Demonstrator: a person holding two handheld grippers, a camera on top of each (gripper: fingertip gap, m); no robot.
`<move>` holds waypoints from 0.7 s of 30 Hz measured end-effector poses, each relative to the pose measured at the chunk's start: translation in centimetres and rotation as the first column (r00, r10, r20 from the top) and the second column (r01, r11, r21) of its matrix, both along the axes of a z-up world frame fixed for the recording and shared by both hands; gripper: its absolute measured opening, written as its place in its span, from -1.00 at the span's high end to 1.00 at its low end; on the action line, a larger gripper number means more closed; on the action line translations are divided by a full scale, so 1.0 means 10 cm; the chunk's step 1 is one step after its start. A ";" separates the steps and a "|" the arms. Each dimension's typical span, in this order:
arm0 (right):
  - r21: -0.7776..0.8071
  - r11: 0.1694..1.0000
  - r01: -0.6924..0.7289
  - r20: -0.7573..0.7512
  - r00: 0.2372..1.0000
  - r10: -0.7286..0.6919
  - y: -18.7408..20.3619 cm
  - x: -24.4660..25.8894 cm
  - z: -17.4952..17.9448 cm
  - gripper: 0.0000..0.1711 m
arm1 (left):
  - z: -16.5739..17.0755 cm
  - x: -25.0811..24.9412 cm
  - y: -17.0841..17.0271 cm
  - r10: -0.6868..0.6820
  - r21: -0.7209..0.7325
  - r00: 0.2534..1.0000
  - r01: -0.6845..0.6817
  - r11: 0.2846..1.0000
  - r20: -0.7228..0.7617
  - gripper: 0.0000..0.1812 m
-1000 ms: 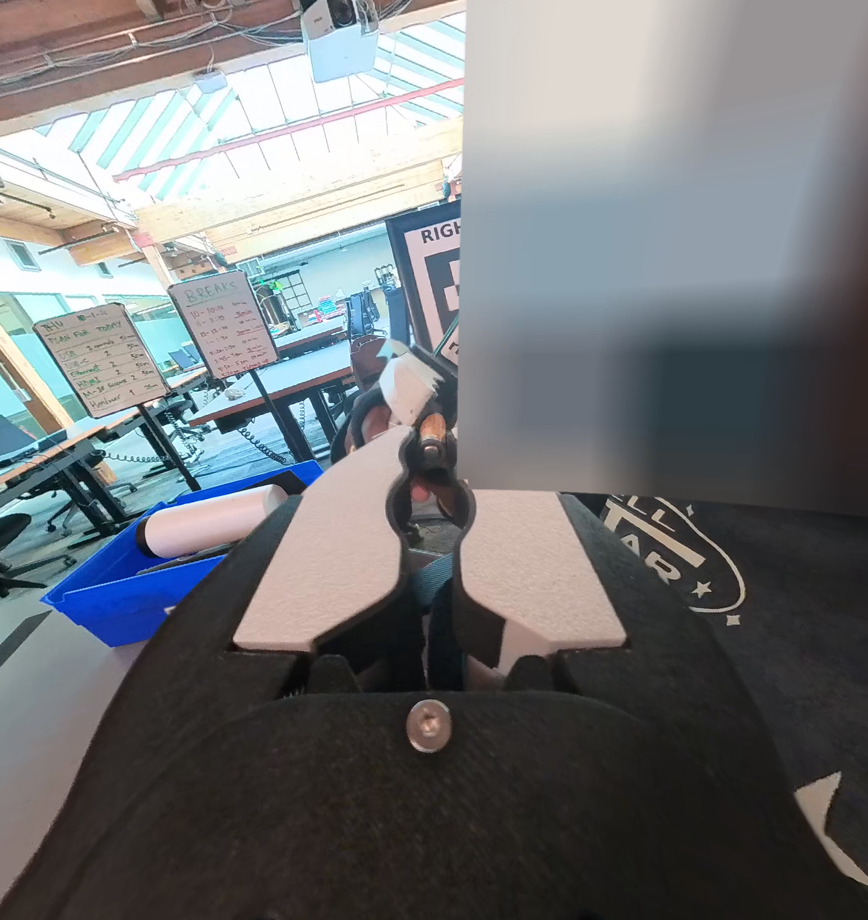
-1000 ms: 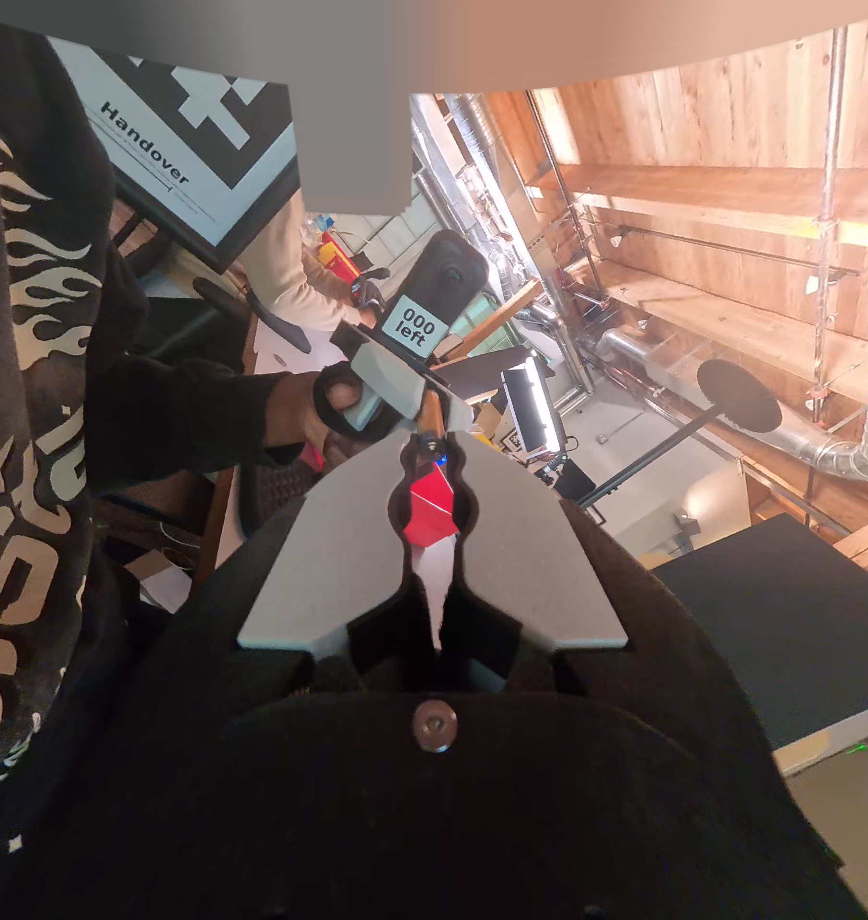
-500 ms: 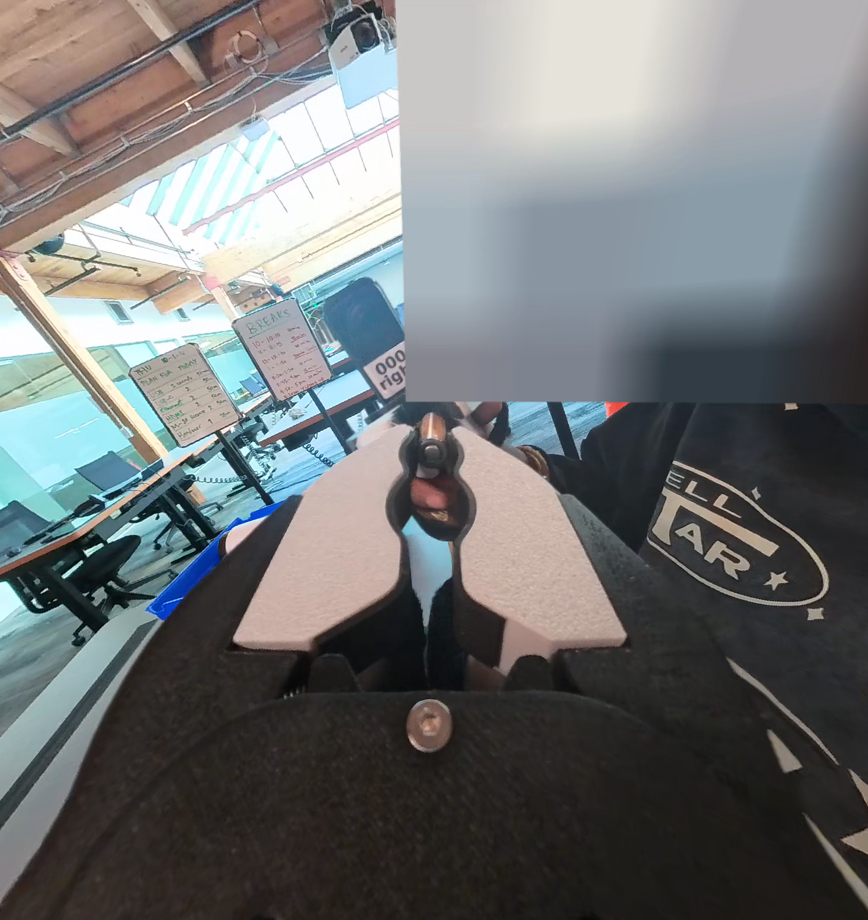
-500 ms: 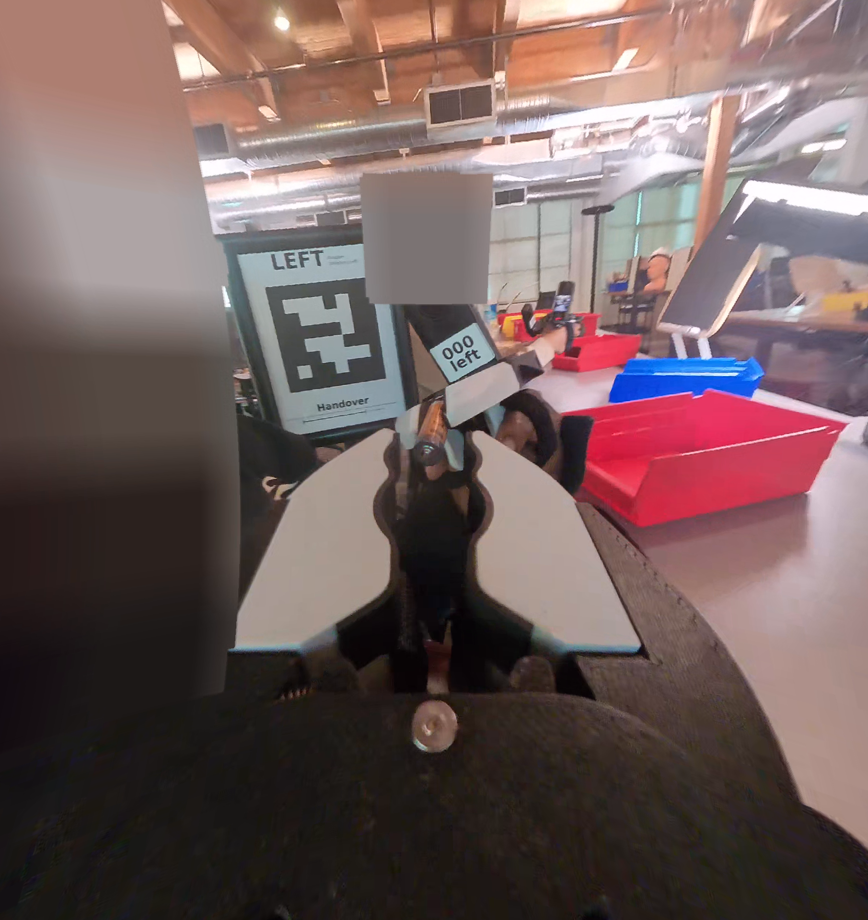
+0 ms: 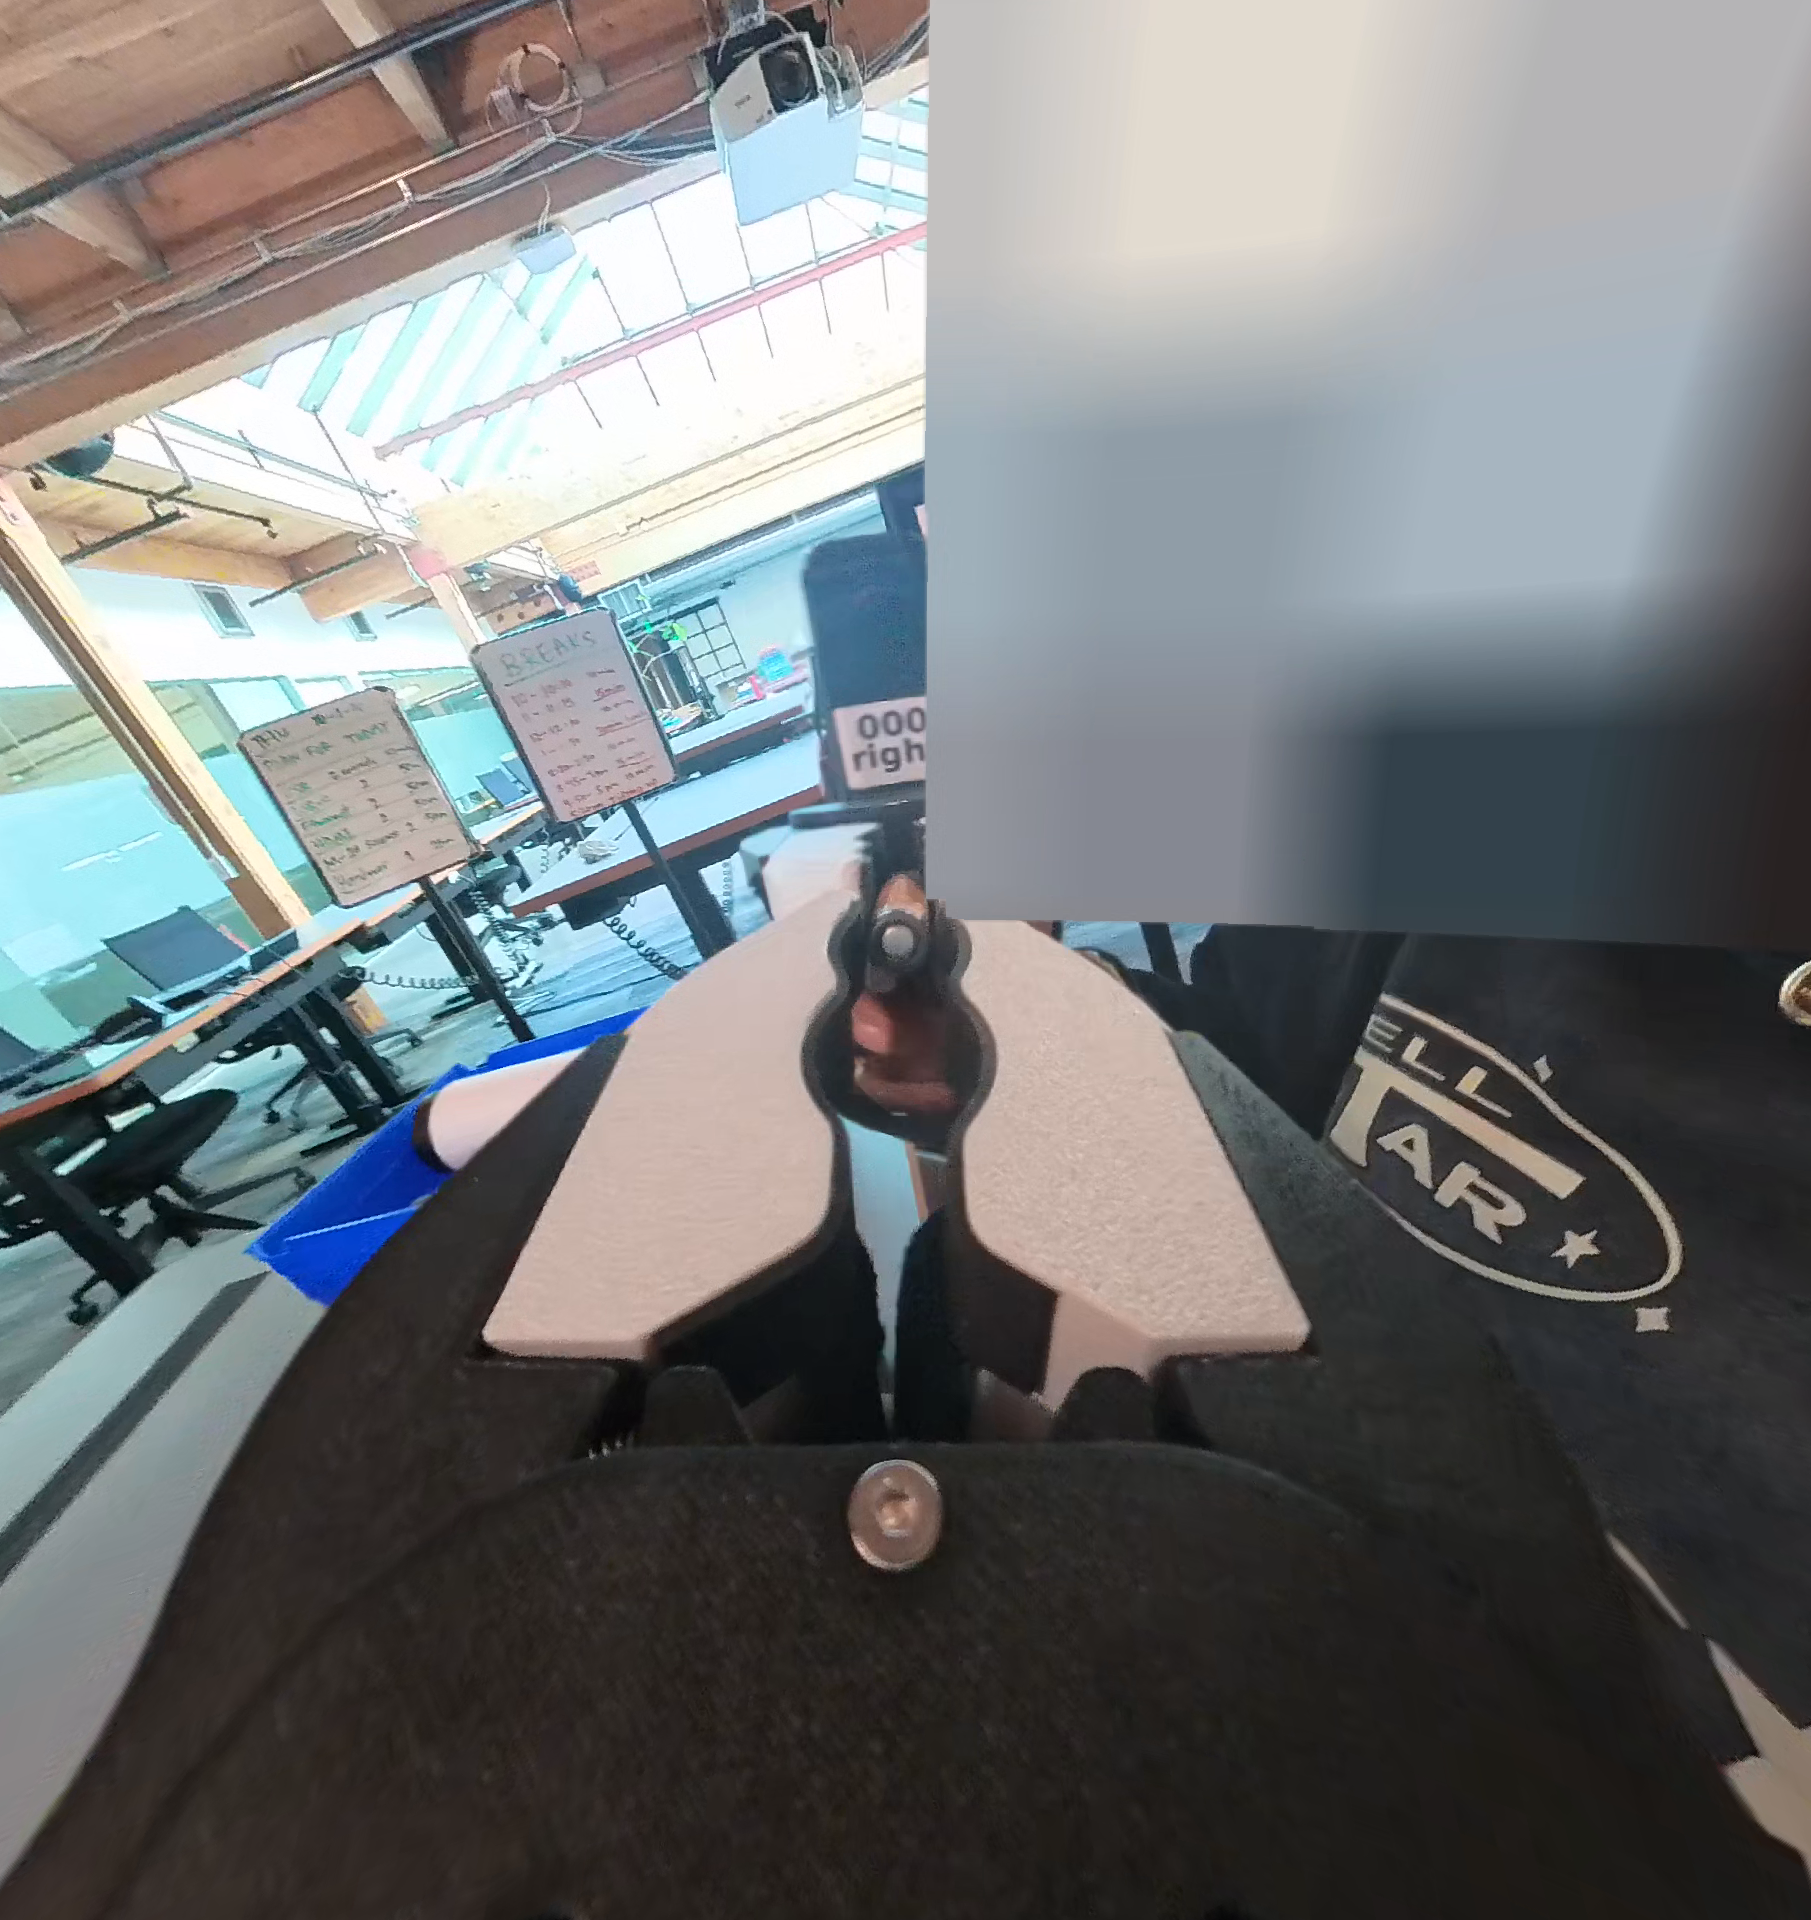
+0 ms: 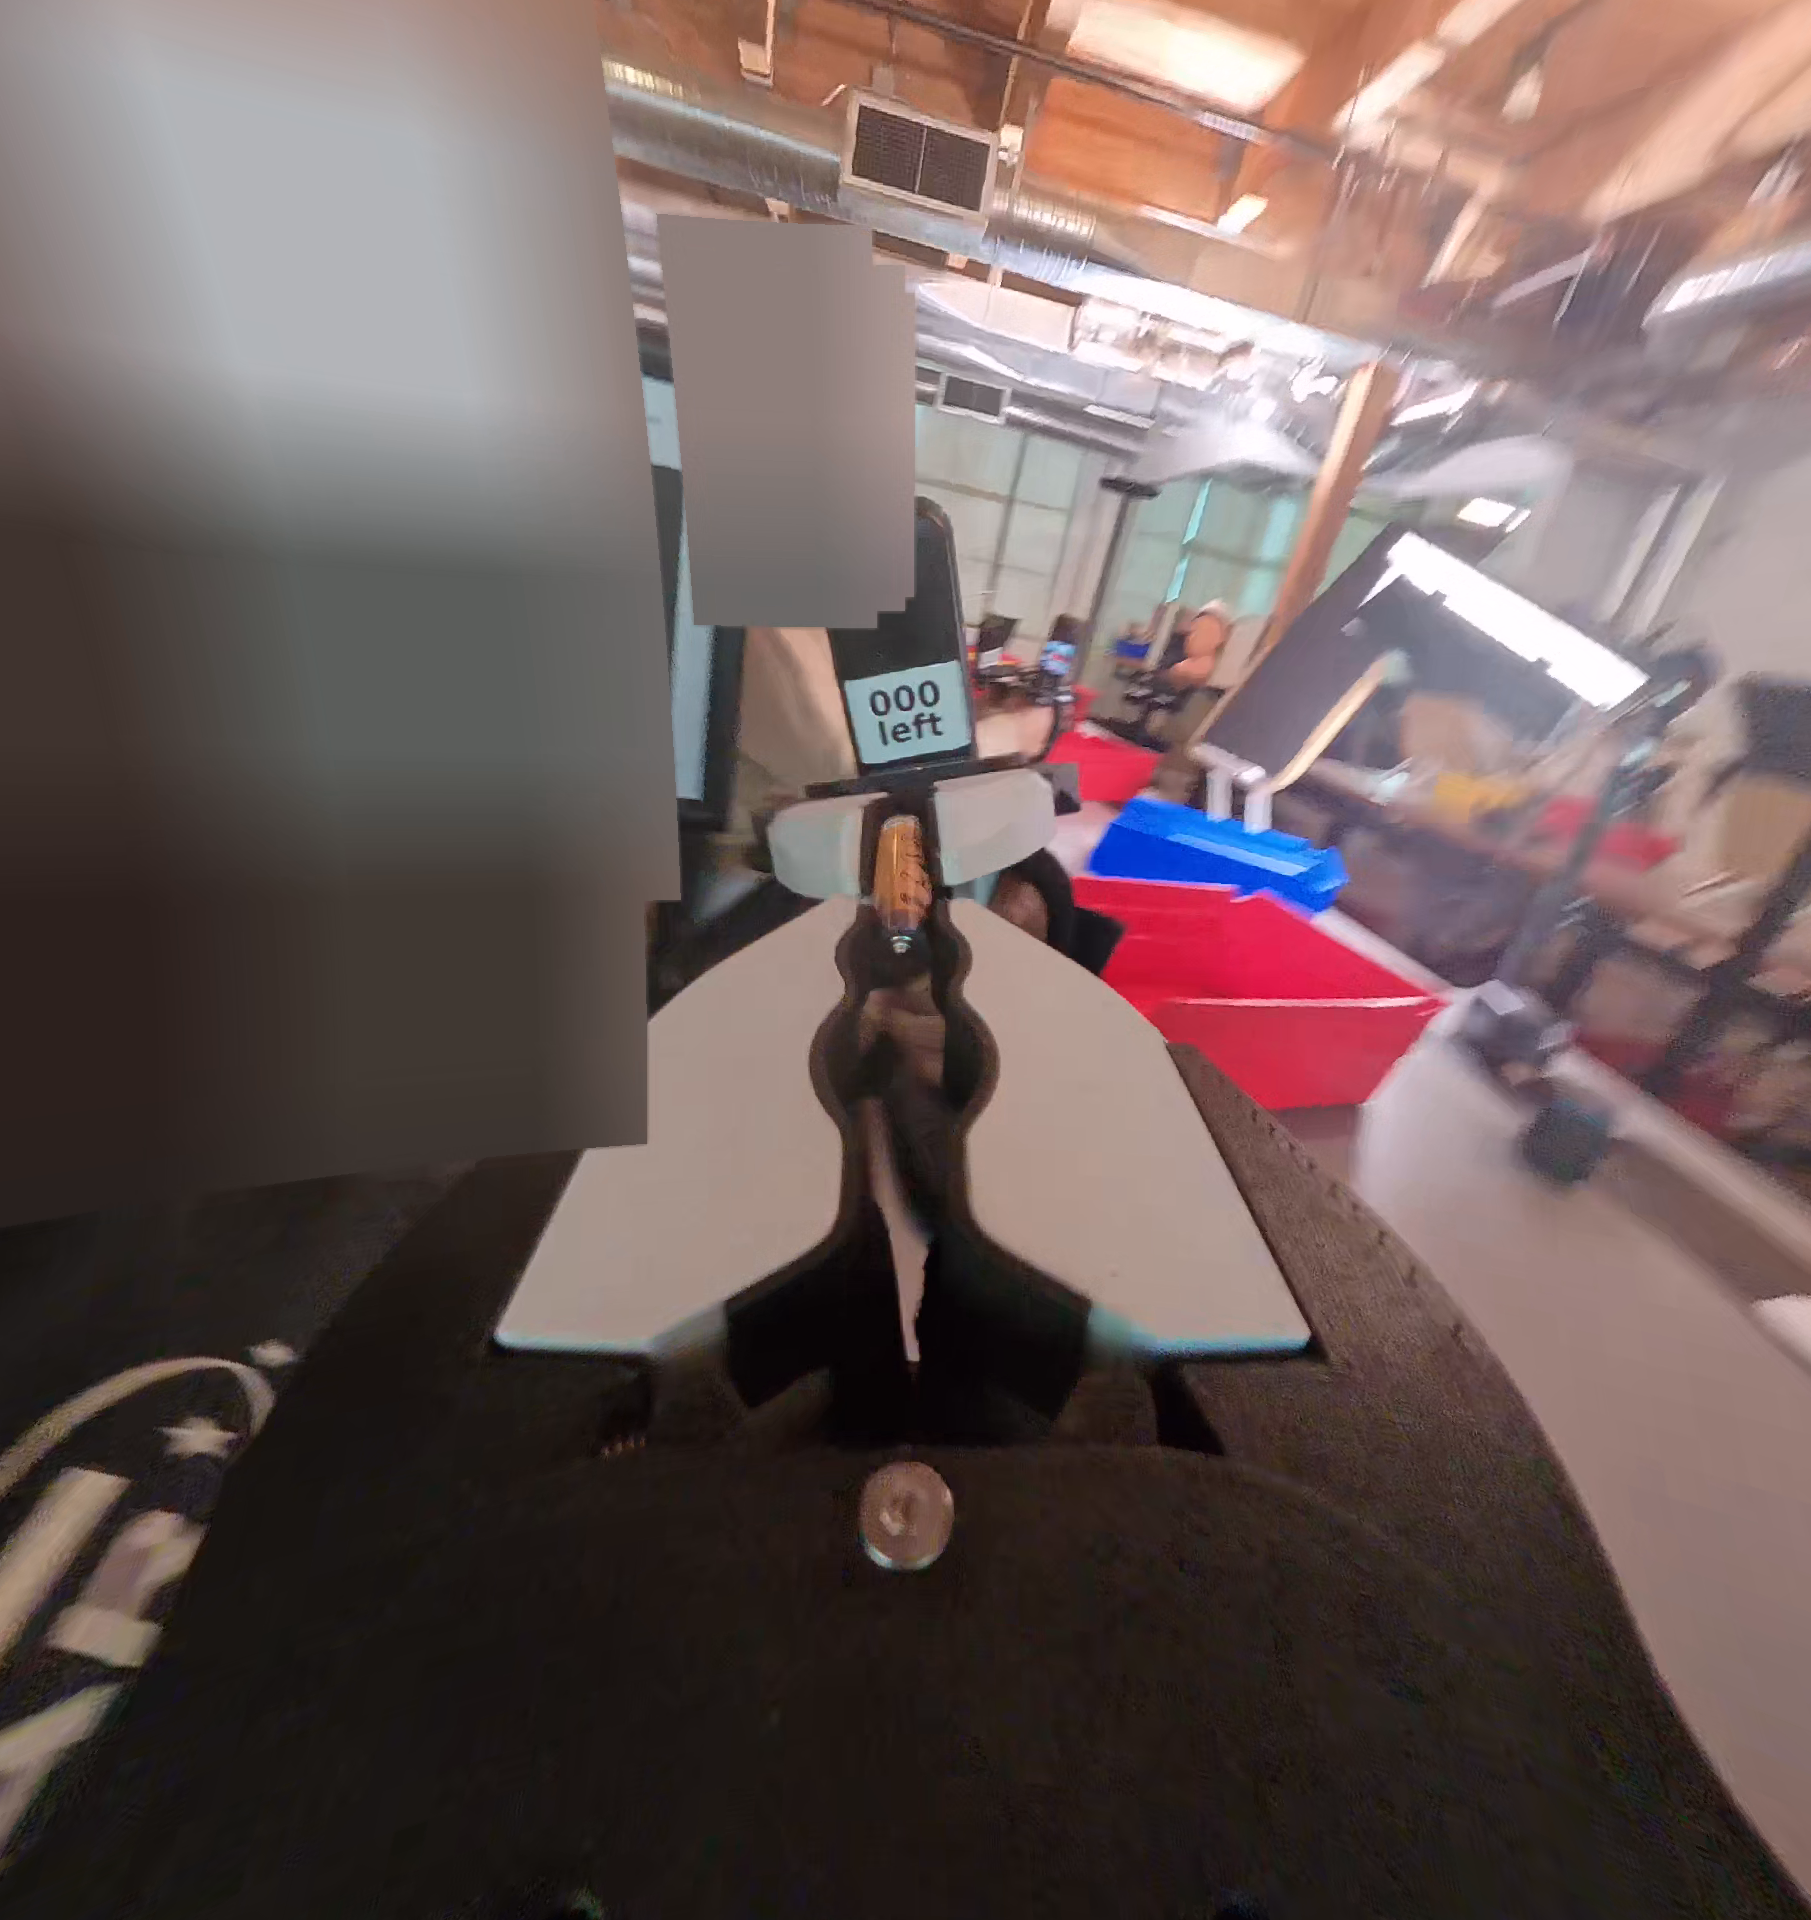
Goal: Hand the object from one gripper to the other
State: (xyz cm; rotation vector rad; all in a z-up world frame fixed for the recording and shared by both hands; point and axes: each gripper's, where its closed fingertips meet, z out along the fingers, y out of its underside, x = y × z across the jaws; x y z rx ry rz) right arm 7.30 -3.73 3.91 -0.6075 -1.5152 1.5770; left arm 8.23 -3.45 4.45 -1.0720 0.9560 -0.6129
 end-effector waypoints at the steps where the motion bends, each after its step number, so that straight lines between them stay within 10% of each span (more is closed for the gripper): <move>1: 0.078 0.996 0.049 -0.058 0.997 -0.045 0.01 0.00 0.00 0.88 | 0.00 -0.01 0.00 -0.008 -0.012 1.000 0.008 1.000 0.007 0.86; 8: 0.515 0.759 0.399 -0.415 0.891 -0.187 0.00 0.05 -0.02 0.87 | -0.04 0.03 -0.04 -0.043 -0.051 0.999 0.042 0.998 -0.007 0.82; 21: 0.575 0.679 0.455 -0.483 0.860 -0.167 -0.01 0.07 -0.05 0.87 | -0.06 0.04 -0.04 -0.065 -0.076 0.998 0.064 0.995 -0.009 0.85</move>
